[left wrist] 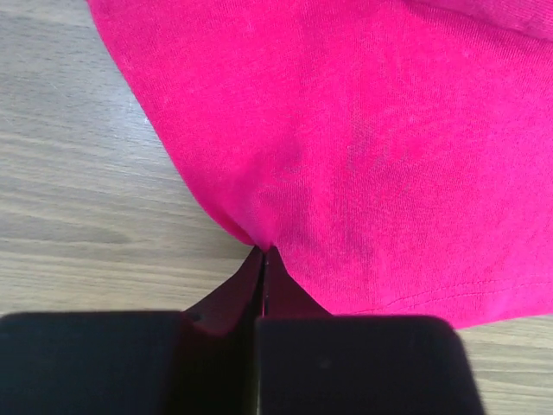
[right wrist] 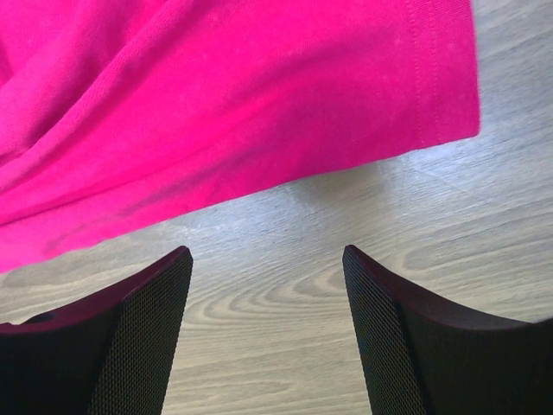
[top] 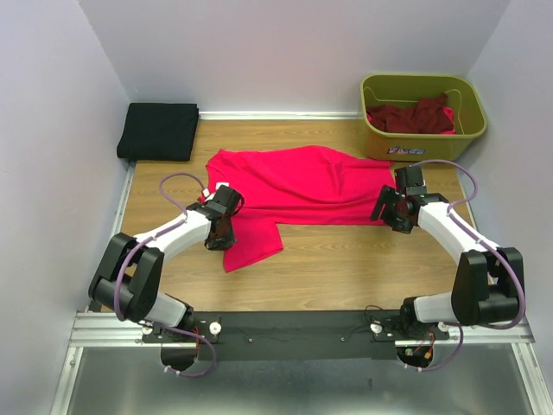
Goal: Fold and stack the t-shirts
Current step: Flatten the tshirt out
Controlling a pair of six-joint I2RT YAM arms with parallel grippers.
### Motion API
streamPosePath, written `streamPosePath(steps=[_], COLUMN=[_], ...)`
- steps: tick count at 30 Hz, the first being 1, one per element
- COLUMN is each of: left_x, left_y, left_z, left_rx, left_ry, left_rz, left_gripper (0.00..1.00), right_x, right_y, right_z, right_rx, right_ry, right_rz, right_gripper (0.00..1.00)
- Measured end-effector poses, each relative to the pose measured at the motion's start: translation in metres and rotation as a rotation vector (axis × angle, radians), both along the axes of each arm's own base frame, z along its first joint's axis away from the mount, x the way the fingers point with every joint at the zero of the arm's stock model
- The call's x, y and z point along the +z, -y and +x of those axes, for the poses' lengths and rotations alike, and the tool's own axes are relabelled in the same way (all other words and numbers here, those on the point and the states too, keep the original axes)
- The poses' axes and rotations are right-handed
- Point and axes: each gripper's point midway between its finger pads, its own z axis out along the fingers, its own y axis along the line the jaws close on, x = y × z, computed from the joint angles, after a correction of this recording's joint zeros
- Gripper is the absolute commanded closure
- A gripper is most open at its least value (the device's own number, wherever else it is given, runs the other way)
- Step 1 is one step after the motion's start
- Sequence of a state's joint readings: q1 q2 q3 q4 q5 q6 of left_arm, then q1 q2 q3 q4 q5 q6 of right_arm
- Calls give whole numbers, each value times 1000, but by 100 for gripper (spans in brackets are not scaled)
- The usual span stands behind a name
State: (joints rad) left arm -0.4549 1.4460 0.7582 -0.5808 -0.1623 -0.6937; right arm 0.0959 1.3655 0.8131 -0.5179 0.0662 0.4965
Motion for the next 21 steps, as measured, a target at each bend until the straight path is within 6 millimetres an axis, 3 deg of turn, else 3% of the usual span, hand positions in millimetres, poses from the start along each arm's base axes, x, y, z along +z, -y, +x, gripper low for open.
streamPosePath(steps=[8,16,21], left_x=[6,38,45], left_y=[-4,-5,-6], left_z=[-4,3,2], left_rx=[11,16,10], left_ry=[-22,58,76], left_rz=[19,5,-1], left_gripper=[100,100,100], right_x=[-5,-12,-16], right_y=[14,46,69], right_z=[1,0,-2], right_rx=[-42,-163,-244], right_ry=[-10,-34,-50], right_rz=[-67,-133,-159], right_gripper=[21,23,25])
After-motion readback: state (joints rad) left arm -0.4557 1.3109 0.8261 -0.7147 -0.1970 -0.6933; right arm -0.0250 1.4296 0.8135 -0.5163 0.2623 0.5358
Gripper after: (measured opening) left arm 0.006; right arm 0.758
